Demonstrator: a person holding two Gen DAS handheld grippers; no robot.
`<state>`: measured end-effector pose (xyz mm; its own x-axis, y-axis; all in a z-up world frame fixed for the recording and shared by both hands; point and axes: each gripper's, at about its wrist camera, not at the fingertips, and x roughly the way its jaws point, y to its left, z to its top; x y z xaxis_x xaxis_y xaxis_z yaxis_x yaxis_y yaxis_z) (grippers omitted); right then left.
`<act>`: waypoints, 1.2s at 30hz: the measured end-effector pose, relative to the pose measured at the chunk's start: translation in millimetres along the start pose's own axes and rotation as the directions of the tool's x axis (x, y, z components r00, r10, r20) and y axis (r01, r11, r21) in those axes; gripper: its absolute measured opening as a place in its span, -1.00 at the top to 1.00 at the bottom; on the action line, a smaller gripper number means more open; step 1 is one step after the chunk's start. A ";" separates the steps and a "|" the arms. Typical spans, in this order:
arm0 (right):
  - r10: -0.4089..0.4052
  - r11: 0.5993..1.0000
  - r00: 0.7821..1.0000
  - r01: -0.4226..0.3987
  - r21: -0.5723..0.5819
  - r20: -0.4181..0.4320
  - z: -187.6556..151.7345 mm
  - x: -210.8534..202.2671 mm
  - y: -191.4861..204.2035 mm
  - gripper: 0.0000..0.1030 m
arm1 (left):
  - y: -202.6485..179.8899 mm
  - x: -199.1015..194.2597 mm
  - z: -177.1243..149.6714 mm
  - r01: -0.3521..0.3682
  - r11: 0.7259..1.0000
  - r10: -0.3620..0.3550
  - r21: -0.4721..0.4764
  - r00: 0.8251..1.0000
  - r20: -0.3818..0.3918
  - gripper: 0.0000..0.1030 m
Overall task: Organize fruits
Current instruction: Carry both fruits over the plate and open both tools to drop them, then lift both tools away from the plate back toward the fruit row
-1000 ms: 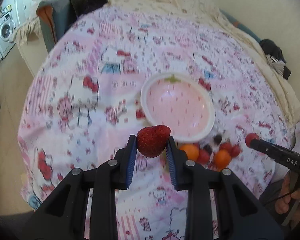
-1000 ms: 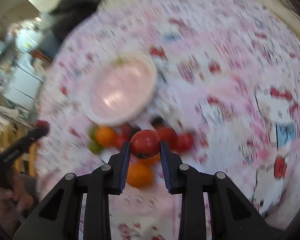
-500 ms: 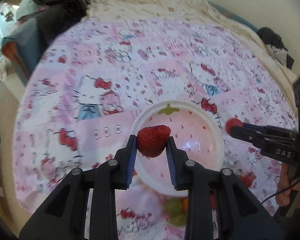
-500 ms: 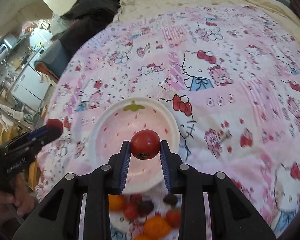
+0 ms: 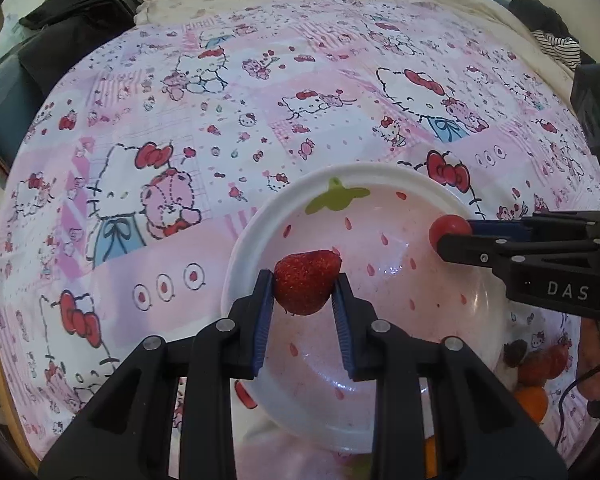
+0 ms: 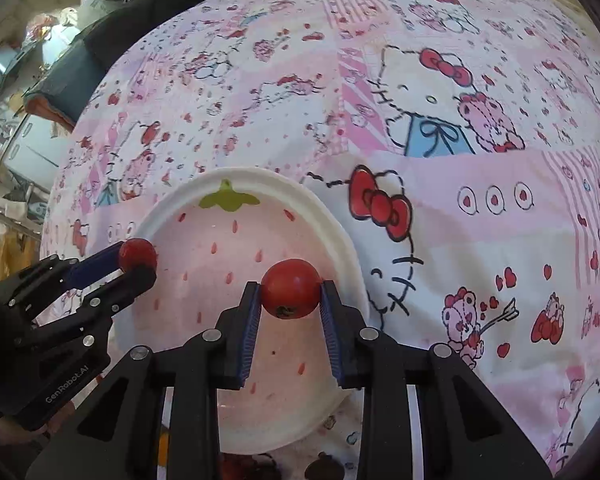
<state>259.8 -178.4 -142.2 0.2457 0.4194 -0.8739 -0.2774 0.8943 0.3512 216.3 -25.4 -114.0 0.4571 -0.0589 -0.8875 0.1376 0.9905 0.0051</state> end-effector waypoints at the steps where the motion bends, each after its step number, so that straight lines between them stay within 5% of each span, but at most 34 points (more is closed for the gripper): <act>1: 0.012 1.000 1.000 -0.012 0.011 -0.004 0.1 1.0 -2.1 0.38 | -0.3 1.8 -0.4 0.002 1.000 -0.002 -0.001 1.000 -0.004 0.50; 11: -0.008 1.000 1.000 0.008 0.003 0.010 1.4 -2.1 2.6 0.32 | -1.4 8.0 4.0 0.013 1.000 -0.013 -0.005 1.000 -0.011 0.49; 15: 0.009 1.000 1.000 -0.010 0.030 0.021 4.1 -6.2 -3.0 0.28 | 0.6 4.6 3.8 0.006 1.000 -0.006 -0.015 1.000 0.010 -0.08; 16: 0.015 0.999 1.000 -0.016 0.031 0.022 4.5 -7.0 -3.5 0.12 | 0.6 3.3 3.5 0.002 1.000 -0.002 -0.016 1.000 0.020 -0.19; 19: 0.052 0.998 0.998 -0.053 0.028 0.039 4.8 -12.3 -2.1 -0.25 | 1.9 0.8 4.2 0.001 1.000 0.000 -0.022 1.000 0.026 -0.36; 24: 0.065 0.998 0.994 -0.065 -0.003 0.085 8.7 -26.4 3.1 -0.50 | 5.4 -9.1 6.2 0.015 0.999 -0.012 -0.047 0.999 0.050 -0.60; 36: 0.080 0.997 0.985 -0.080 -0.005 0.154 7.3 -60.2 5.9 -0.63 | 12.1 -50.8 5.5 -0.012 0.995 0.025 -0.094 0.990 0.139 -0.61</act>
<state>250.2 -197.2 -85.0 0.3627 0.5085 -0.7809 -0.3011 0.8570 0.4182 199.6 -11.0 -66.3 0.5784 -0.0513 -0.8141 0.0490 0.9984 -0.0281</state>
